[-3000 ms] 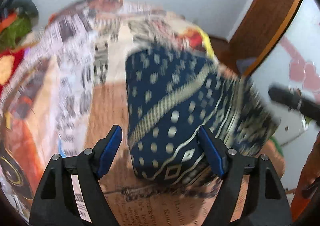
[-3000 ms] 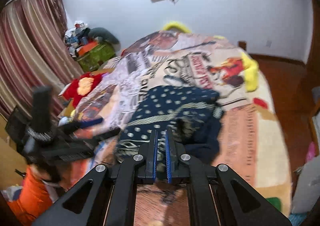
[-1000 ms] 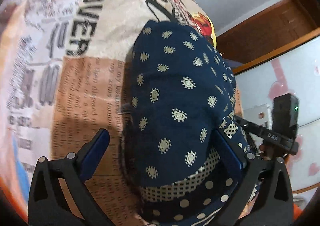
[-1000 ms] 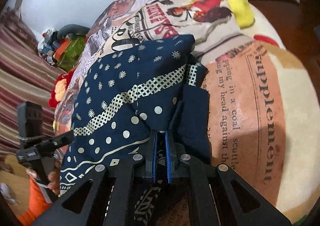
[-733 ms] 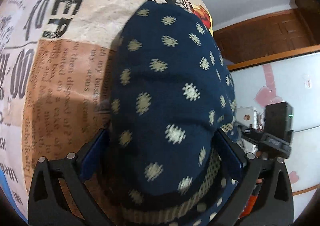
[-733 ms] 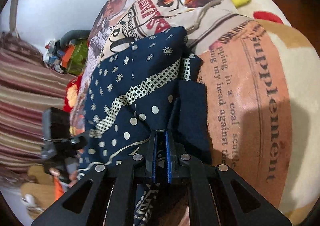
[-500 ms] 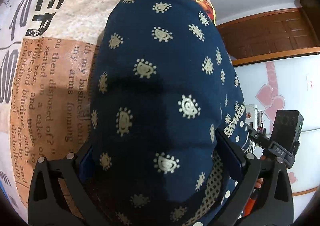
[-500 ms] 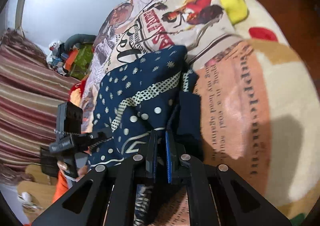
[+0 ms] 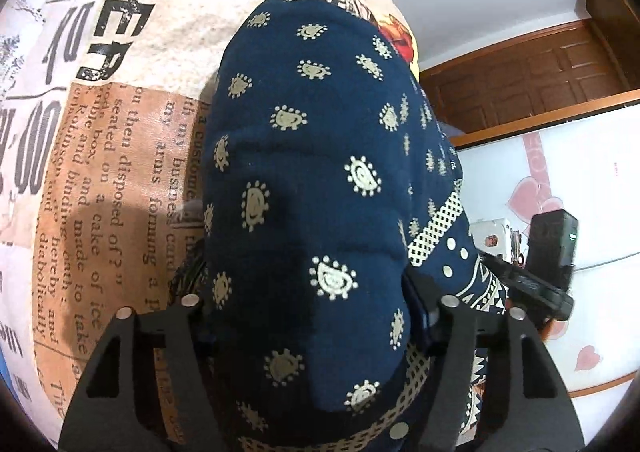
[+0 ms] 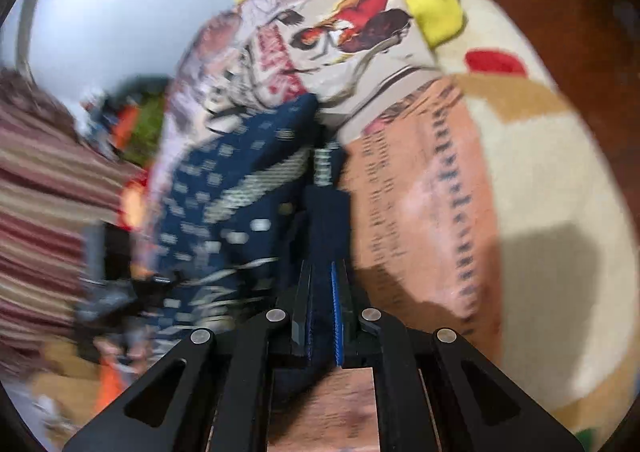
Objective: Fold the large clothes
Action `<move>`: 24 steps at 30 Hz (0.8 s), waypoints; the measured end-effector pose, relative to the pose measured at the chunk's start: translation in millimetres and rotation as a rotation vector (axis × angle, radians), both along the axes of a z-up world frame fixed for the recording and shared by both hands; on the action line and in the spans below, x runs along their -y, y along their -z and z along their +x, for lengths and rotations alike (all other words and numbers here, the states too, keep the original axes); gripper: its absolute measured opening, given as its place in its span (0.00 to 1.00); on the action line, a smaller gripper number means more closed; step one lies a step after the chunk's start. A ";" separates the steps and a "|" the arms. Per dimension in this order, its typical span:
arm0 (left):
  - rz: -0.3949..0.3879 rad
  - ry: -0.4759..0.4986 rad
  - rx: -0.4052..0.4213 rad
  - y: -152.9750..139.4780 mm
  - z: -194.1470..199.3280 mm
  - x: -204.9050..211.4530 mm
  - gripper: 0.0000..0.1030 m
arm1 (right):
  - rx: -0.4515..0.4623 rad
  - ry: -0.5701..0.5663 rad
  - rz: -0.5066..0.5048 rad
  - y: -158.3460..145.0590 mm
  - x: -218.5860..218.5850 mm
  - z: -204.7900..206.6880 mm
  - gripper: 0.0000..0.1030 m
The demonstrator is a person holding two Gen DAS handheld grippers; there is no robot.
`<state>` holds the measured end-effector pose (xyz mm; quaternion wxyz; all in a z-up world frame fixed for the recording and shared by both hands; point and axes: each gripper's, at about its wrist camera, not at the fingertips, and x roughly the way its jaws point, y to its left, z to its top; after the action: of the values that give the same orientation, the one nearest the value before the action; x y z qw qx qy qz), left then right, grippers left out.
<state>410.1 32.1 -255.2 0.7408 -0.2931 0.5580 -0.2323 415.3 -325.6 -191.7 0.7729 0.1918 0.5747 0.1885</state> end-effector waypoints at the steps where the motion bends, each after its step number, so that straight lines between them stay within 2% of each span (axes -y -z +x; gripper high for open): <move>1: 0.002 0.001 0.005 -1.7 -2.3 1.2 0.64 | 0.002 -0.006 -0.042 4.2 0.3 3.5 0.04; 2: 0.003 0.003 0.006 -1.9 -3.3 1.6 0.64 | -0.009 -0.003 -0.082 9.9 0.2 5.4 0.04; 3: 0.000 0.006 0.002 -0.2 -2.5 2.1 0.64 | -0.031 -0.007 -0.080 16.6 0.4 6.7 0.04; 5: -0.022 0.008 -0.021 5.6 3.0 2.3 0.64 | -0.072 -0.035 0.000 28.4 -0.7 7.3 0.04; 7: -0.037 0.007 -0.031 7.8 7.2 0.0 0.64 | -0.092 -0.044 0.036 36.3 -6.2 8.6 0.04; 11: 0.001 0.012 0.023 -4.6 2.5 -0.9 0.61 | -0.135 -0.048 0.114 48.6 -21.2 16.0 0.04; 16: 0.015 0.004 0.099 -32.3 -9.9 -10.4 0.52 | -0.094 -0.115 0.127 35.8 -43.1 12.1 0.03; 24: 0.066 -0.028 0.223 -83.4 -38.1 -43.0 0.49 | -0.041 -0.184 0.161 11.6 -87.5 10.0 0.03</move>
<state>372.0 75.1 -171.8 0.8106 -0.2489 0.4754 -0.2344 425.4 -238.1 -203.3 0.7226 0.2035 0.5887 0.2999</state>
